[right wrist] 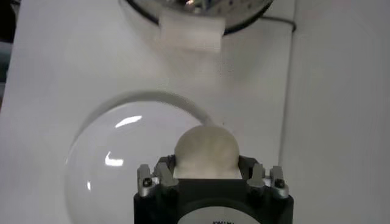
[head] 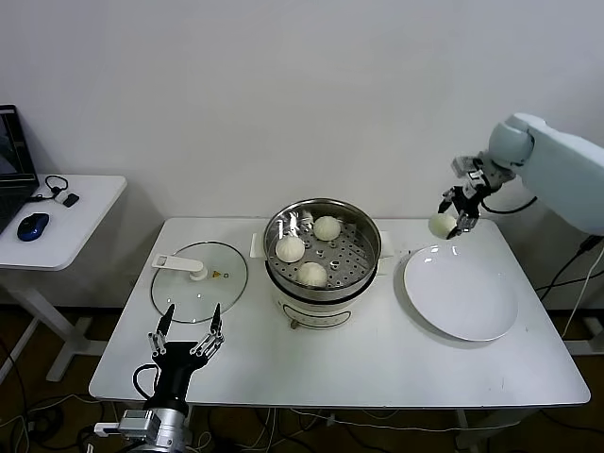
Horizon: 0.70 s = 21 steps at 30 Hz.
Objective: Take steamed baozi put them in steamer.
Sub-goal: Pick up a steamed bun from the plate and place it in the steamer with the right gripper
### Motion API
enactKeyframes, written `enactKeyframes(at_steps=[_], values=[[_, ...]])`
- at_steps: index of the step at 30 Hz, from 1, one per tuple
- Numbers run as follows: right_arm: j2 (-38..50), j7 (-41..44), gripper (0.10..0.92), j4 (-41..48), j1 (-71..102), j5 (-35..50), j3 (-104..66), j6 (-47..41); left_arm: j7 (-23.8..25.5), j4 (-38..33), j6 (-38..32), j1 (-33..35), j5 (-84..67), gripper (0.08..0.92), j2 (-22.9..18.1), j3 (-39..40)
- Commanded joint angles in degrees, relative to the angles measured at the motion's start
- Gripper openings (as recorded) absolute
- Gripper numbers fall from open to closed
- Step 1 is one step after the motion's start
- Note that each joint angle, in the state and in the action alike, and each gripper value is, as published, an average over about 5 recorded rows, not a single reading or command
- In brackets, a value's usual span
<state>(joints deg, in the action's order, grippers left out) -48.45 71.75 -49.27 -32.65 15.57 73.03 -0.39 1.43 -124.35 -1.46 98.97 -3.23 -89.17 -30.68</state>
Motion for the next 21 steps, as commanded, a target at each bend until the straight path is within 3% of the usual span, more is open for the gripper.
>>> enactKeyframes(at_steps=[1, 21], values=[[-4.43, -0.55, 0.679, -9.39, -16.02, 19.23, 15.75, -6.26, 0.01, -0.05, 0.07, -0.20, 0.10, 0.823, 0.14, 0.51], [-16.60, -3.17, 0.679, -10.61, -7.10, 19.58, 13.08, -11.06, 0.05, -1.65, 0.01, 0.08, -0.07, 0.823, 0.21, -0.07]])
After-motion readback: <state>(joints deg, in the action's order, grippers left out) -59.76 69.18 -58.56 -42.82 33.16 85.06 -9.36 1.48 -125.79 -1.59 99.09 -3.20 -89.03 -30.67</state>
